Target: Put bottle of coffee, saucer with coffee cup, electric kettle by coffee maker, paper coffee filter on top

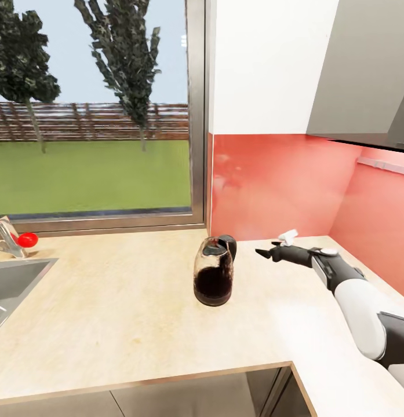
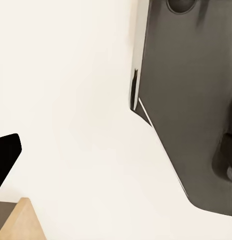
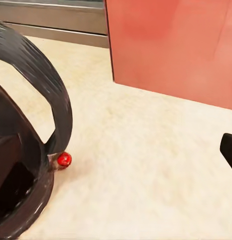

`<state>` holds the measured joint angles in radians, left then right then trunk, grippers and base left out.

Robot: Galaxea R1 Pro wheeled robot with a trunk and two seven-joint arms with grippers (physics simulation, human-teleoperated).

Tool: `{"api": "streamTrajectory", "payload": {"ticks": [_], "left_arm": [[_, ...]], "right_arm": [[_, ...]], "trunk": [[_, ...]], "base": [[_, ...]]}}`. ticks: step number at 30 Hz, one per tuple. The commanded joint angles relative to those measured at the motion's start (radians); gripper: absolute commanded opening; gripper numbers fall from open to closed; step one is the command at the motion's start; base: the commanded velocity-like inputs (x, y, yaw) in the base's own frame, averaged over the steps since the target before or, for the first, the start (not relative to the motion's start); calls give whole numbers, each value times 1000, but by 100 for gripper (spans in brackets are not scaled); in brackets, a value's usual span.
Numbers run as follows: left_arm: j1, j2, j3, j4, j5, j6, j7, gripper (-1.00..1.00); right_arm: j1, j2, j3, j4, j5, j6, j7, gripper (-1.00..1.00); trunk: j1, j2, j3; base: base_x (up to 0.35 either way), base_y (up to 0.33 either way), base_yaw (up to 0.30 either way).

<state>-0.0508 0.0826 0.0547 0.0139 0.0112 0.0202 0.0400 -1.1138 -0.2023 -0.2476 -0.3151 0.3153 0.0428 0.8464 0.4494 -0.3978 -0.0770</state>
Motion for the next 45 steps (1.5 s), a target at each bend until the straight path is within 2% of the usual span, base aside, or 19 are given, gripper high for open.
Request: {"api": "streamTrajectory", "payload": {"ticks": [1,14,45], "left_arm": [[-1,0,5,1,2,1,1,100],[0,3,6,4,3,1,3,100],[6,-1,7,4,3,0,3,100]], "right_arm": [[-1,1,-9,3,8,2,6,100],[-1,40,-9,36,13,-3,7,100],[0,43,-9,36,15,-3,5,100]], "trunk": [[1,-2,-2],[1,-2,-2],[1,-2,-2]], "base": [[0,0,0],[47,0,0],[35,6,0]]}}
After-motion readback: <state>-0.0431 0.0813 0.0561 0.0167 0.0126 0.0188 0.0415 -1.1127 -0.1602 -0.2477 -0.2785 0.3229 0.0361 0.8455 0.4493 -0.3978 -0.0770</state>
